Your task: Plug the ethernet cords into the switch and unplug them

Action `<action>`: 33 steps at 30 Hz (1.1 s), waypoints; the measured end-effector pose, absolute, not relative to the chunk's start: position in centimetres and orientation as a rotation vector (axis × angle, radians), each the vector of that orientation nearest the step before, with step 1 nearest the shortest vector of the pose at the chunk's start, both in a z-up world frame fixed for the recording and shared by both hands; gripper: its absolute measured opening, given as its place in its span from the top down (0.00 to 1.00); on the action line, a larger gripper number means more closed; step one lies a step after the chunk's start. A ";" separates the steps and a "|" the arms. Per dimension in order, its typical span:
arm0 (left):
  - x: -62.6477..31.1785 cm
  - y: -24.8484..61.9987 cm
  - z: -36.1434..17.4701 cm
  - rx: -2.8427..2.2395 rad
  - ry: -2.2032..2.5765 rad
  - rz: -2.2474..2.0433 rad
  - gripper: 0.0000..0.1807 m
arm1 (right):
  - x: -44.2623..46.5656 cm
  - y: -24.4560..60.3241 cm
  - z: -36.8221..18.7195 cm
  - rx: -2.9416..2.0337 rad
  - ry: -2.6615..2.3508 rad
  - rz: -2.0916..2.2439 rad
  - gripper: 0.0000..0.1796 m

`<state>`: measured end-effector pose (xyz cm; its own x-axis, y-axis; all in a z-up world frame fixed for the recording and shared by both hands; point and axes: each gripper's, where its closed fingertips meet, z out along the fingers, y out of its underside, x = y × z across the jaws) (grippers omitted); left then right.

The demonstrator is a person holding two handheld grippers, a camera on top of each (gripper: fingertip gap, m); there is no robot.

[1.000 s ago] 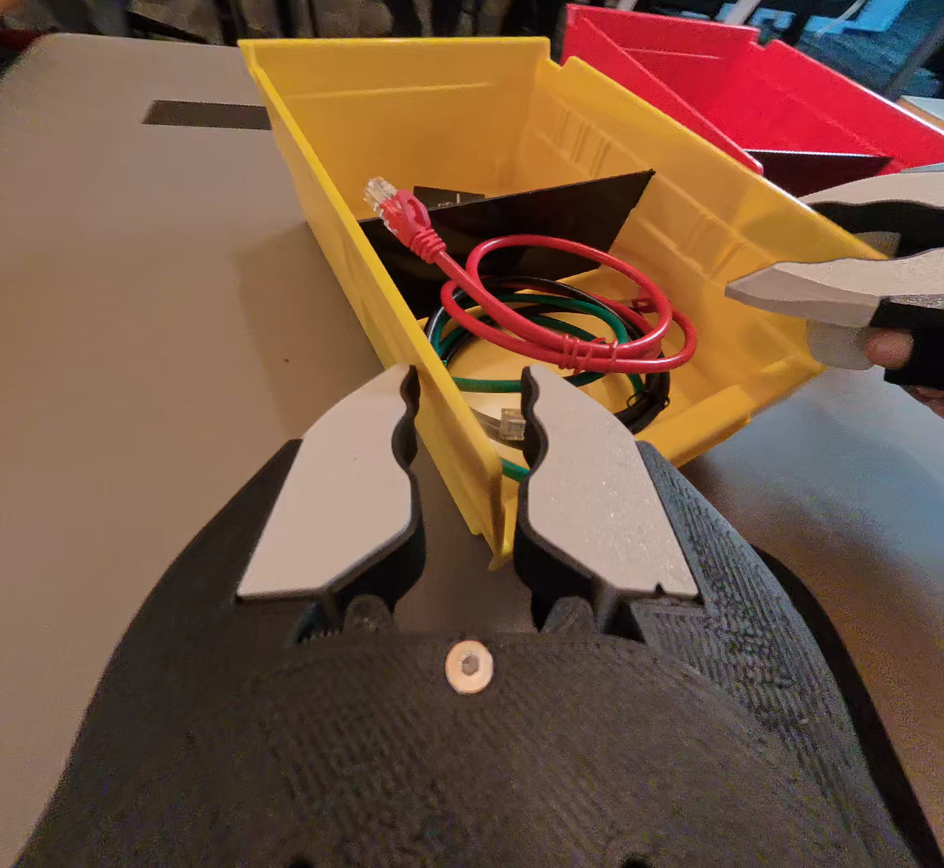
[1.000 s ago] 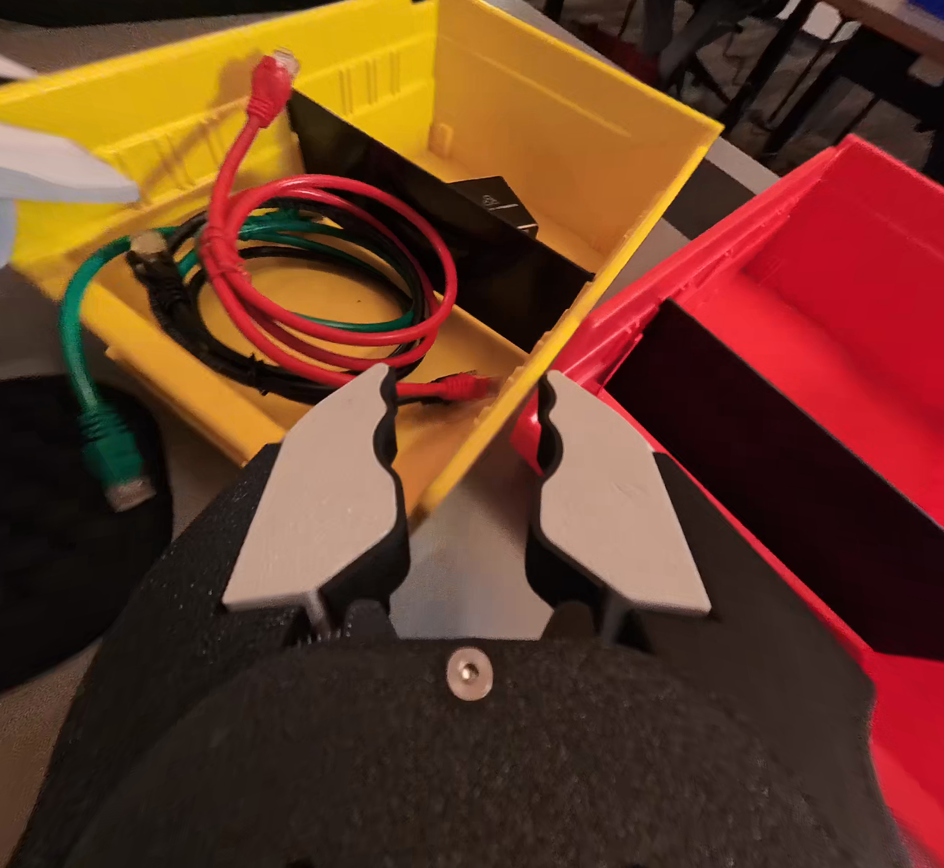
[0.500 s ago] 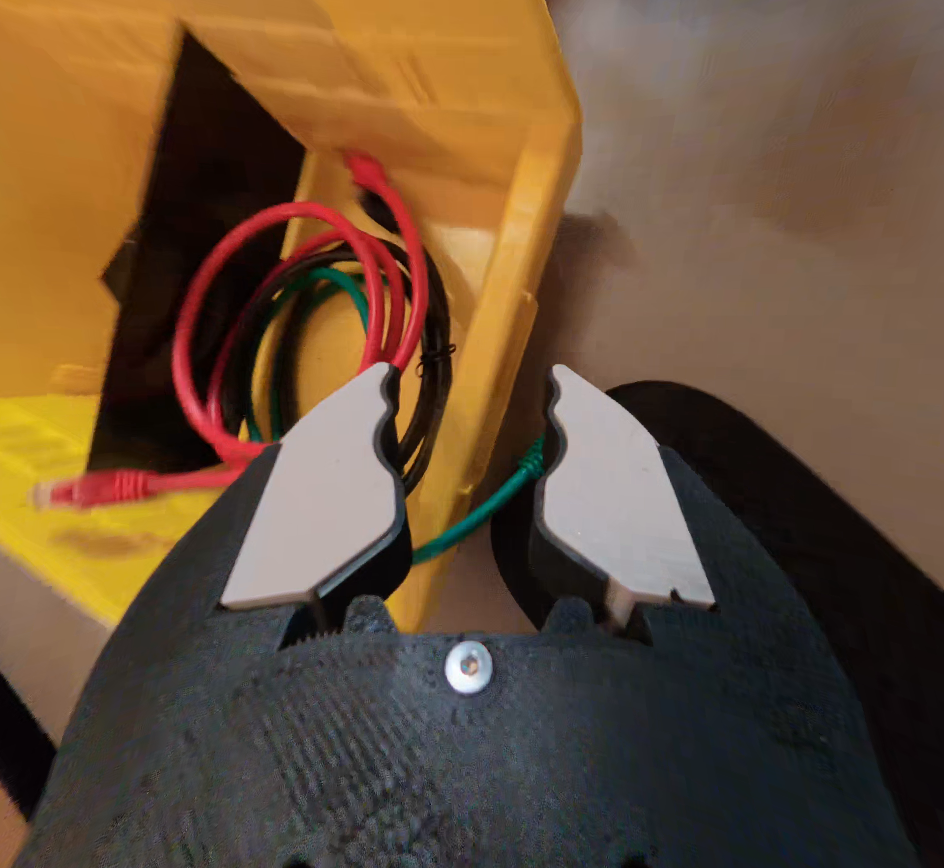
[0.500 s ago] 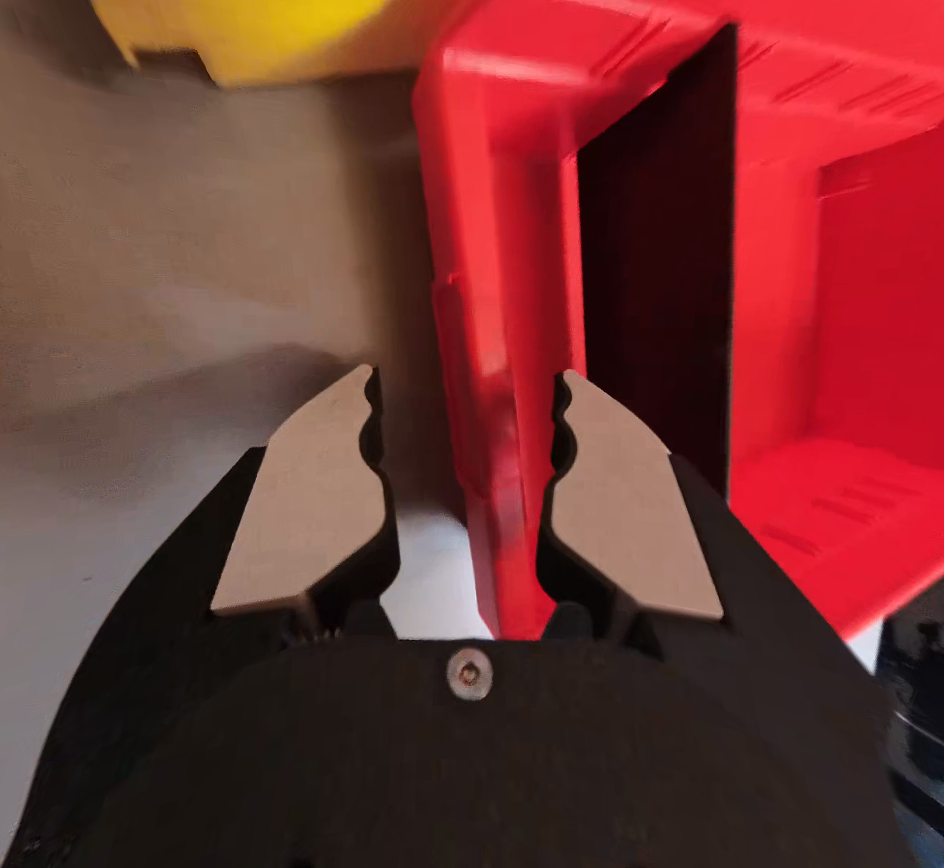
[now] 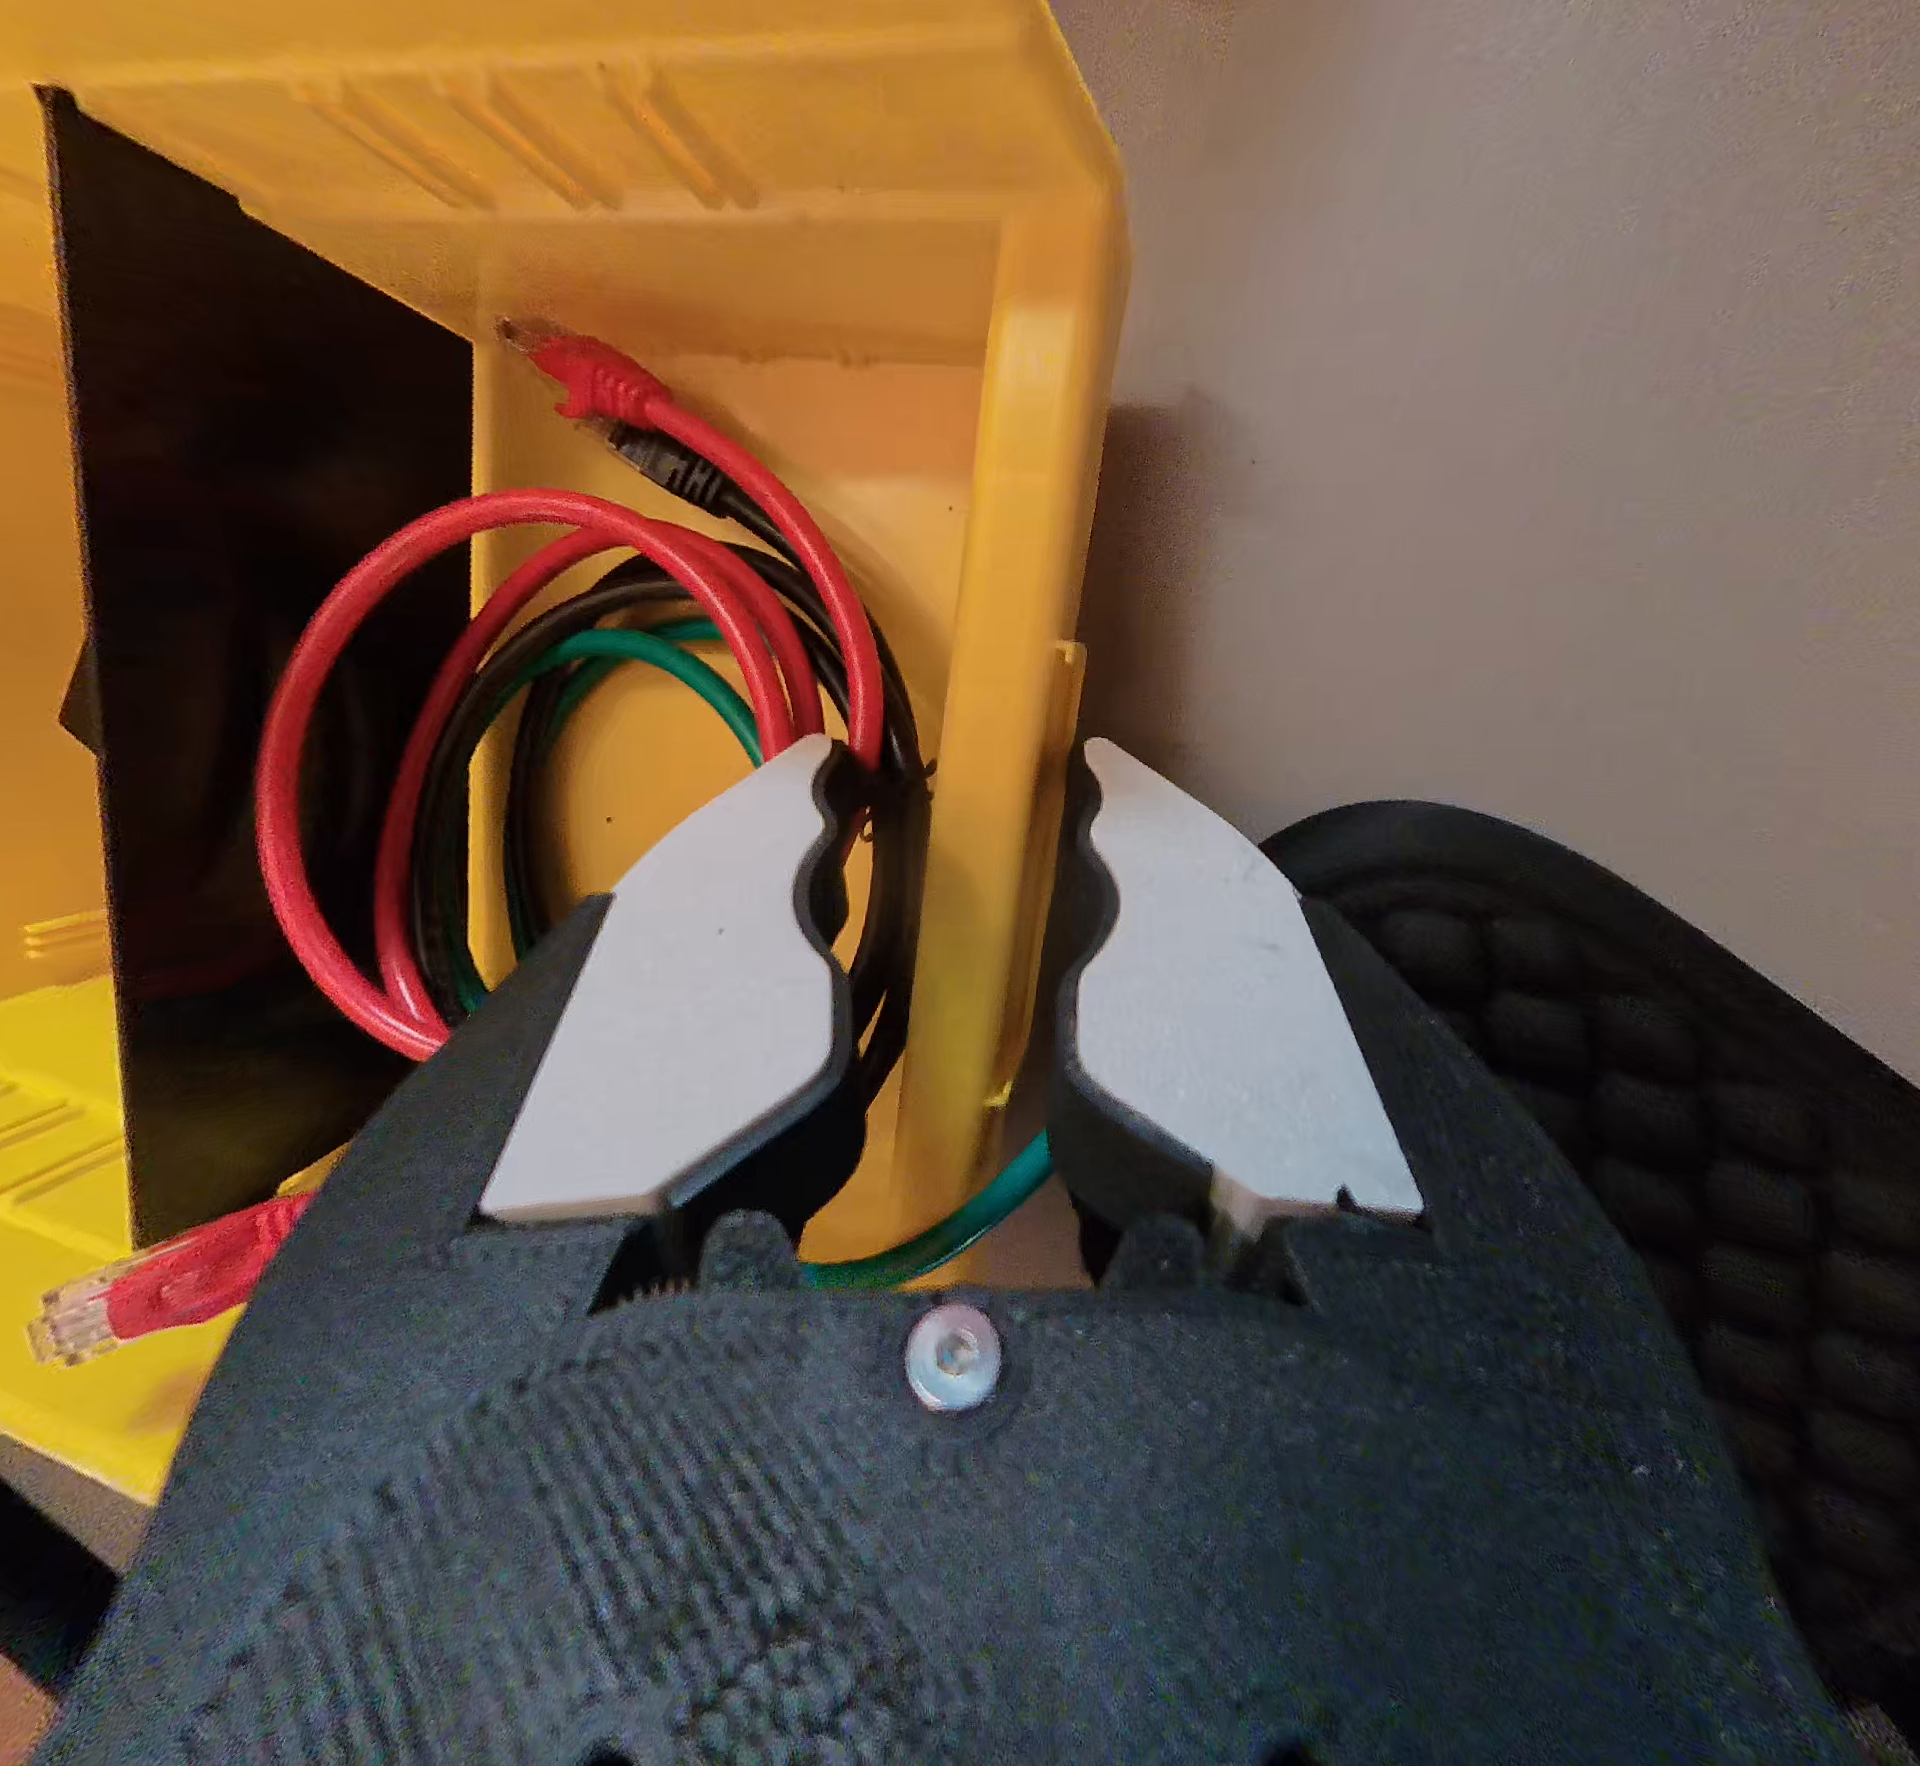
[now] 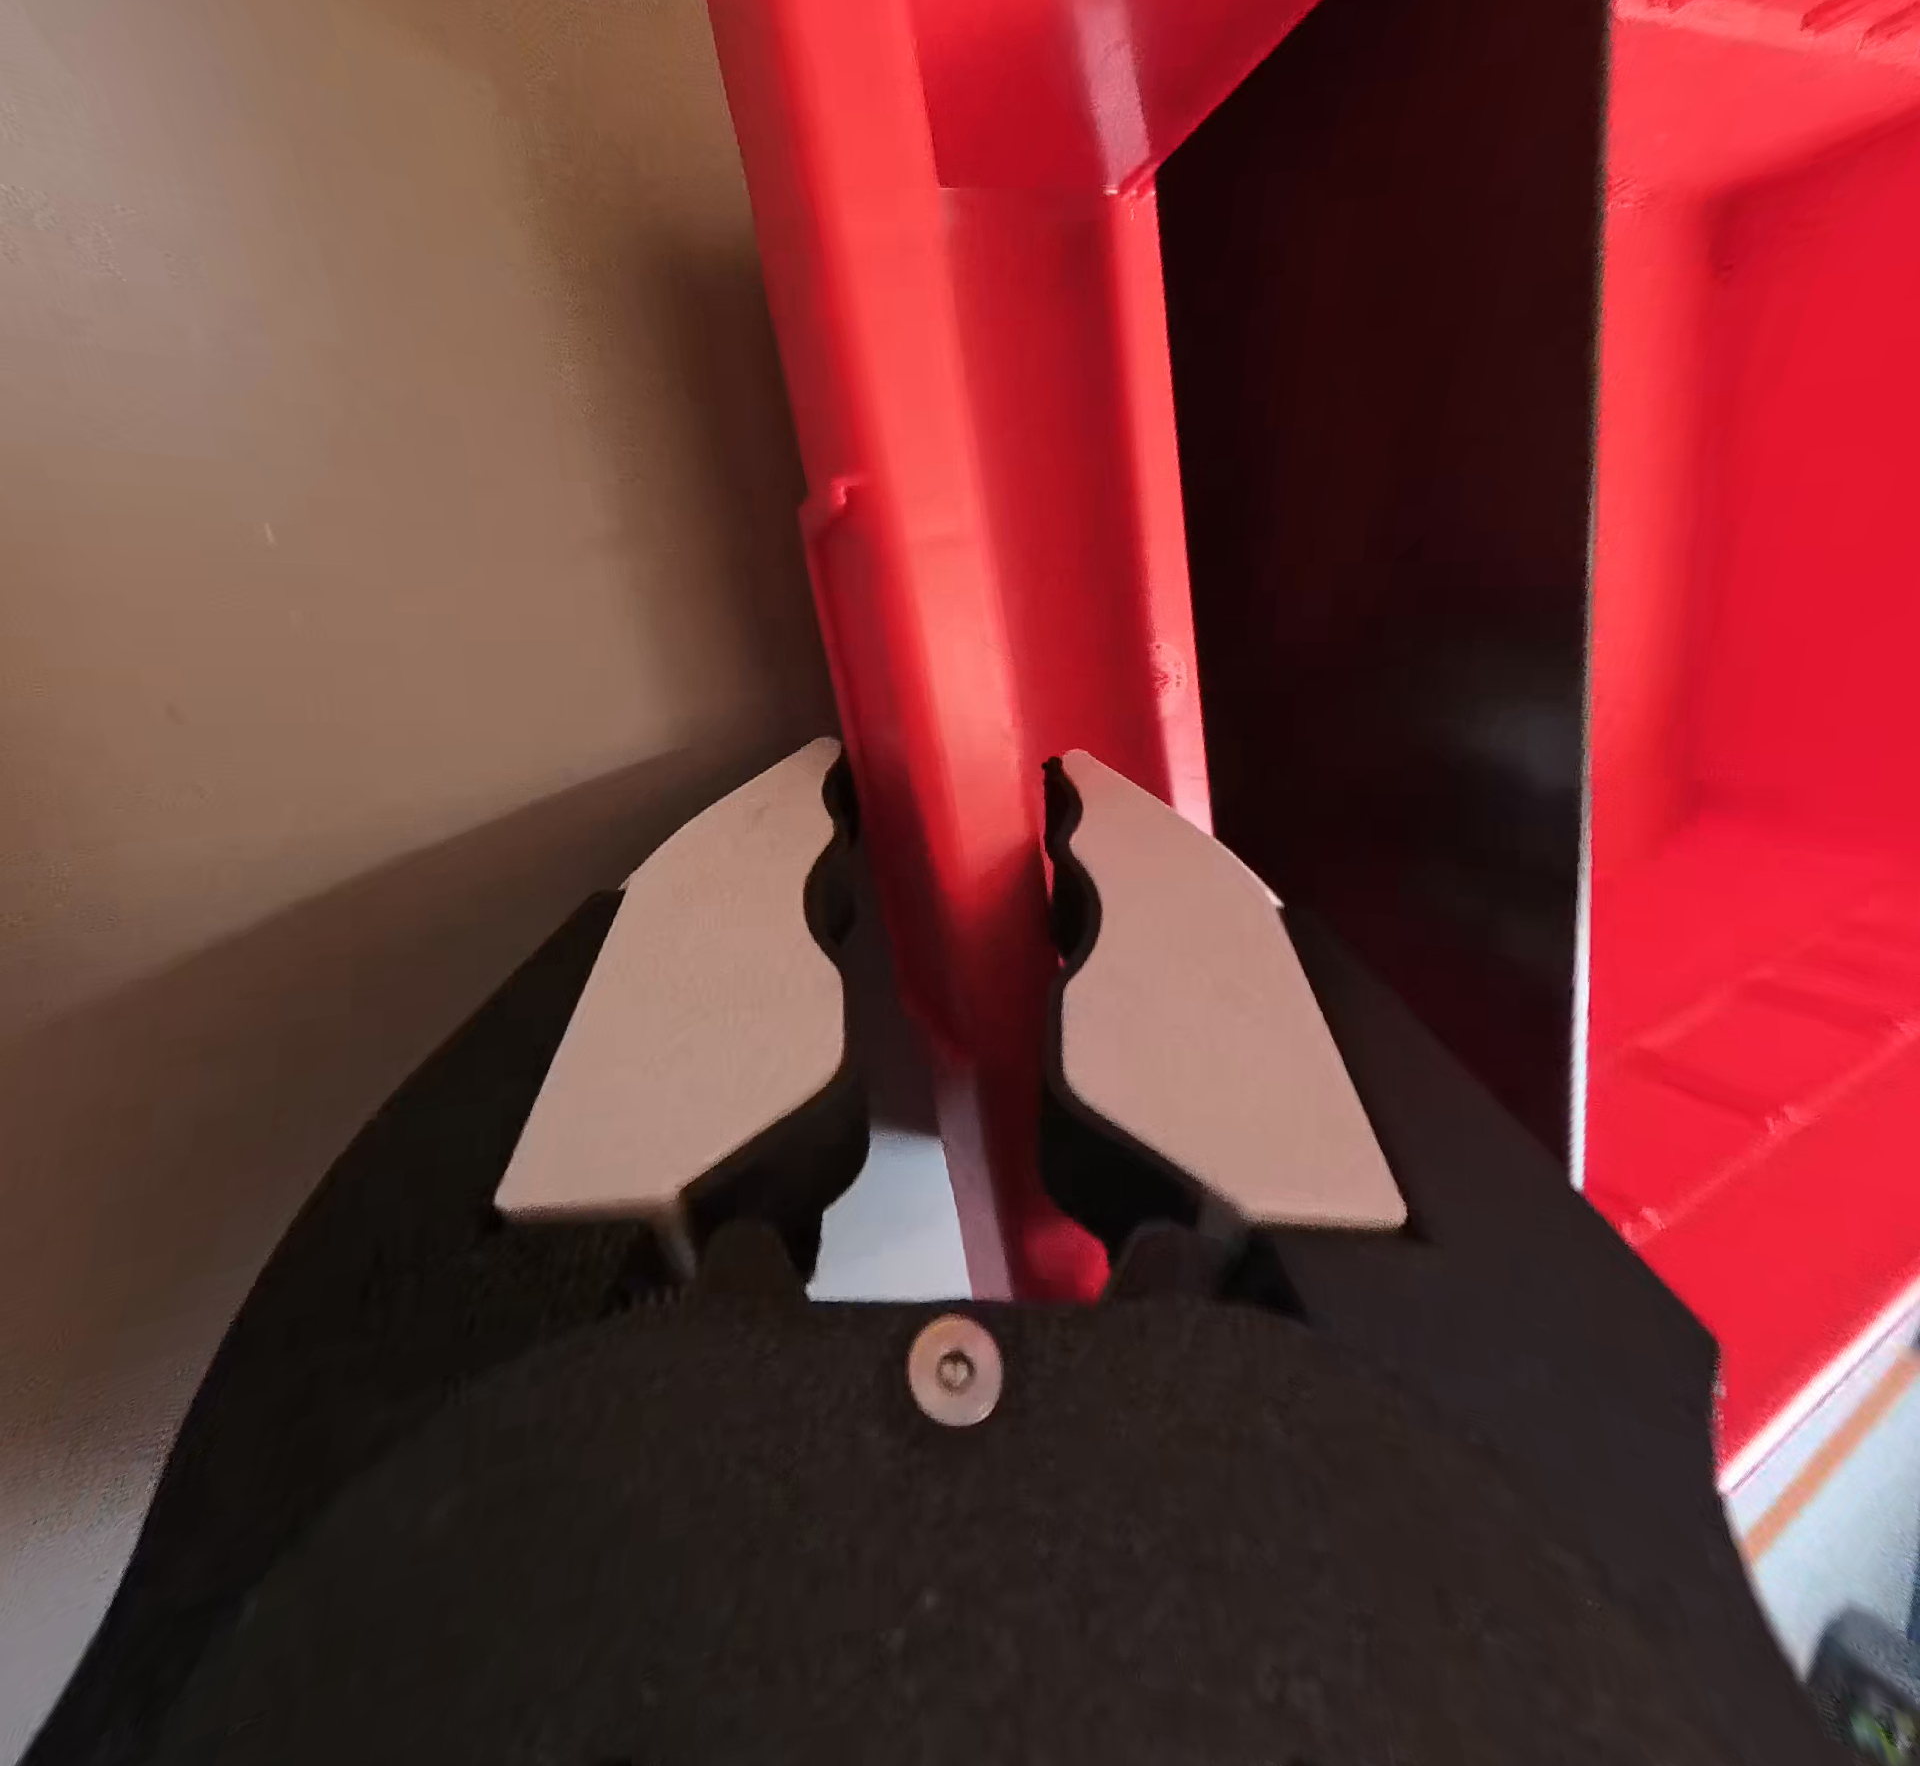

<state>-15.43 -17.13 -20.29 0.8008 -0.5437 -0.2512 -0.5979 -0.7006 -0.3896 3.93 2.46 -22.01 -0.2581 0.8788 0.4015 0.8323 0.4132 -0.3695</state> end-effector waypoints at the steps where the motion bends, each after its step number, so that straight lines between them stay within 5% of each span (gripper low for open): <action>1: -15.5 -17.0 -20.3 -2.519 0.845 0.155 0.78 | 5.1 3.1 -22.0 -1.465 -2.104 0.087 0.81; 23: -20.7 -9.4 -19.9 -2.485 0.701 0.237 0.78 | 13.7 14.4 -21.5 -1.615 -1.869 -0.188 0.78; 33: -25.3 -6.4 -10.1 -2.279 0.276 0.123 0.74 | 11.4 13.7 -20.6 -1.655 -1.755 -0.134 0.75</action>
